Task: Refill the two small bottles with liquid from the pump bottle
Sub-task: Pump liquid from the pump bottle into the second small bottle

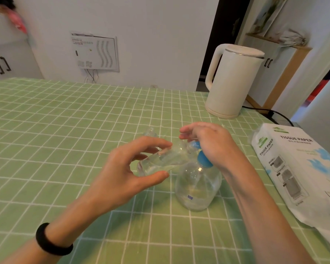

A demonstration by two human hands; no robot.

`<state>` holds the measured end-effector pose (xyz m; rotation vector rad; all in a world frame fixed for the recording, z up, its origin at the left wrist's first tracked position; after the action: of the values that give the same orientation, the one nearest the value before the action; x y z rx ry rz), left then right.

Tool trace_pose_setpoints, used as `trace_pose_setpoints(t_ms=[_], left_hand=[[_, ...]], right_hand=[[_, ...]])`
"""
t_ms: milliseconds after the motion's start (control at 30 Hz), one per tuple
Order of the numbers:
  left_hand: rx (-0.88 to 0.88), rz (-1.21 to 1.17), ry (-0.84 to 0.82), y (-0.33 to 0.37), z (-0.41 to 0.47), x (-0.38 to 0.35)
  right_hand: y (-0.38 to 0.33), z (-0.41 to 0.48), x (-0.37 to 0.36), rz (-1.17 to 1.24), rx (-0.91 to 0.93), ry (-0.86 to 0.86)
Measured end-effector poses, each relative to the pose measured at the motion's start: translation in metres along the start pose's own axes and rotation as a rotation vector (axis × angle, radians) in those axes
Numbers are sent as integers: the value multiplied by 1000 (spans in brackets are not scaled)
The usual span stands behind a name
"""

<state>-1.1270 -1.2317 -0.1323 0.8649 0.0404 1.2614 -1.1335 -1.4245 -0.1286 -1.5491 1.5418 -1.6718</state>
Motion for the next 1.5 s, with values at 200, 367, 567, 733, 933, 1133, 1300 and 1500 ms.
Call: trace_pose_setpoints(t_ms=[200,367,567,733,933,1133,1300,1500], left_hand=[[-15,-1,0,3,1,-1],[-29,2,16,4,2,2],[-7,0,4,0,0,-1],[-26,9,2,3,1,-1],[-38,20,10,4,3,2],[-12,23,-3,1,0,0],[-25,23,3,4,2,1],[-17,17,4,4,2,3]], right_hand=[[-2,-1,2,-11,9,6],[-9,-3,4,-29,69,22],[0,-2,-1,20,-7,-8],[-1,-3,2,-26,1,0],[-8,-3,3,-37,44,9],[1,-2,-1,9,-12,-9],[-3,-3,3,-6,19,16],[-7,-2,6,-33,50,39]])
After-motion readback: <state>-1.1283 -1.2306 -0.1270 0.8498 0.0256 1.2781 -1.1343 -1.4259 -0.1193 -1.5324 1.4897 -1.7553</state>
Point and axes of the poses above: each hand's wrist, its own z-axis towards the middle knuckle, its own x-axis out of the back of the hand, y = z × x, the point moved 10 cm from there along z, towards the middle knuckle, and after that the axes turned 13 degrees about -x, right-handed, at the moved point
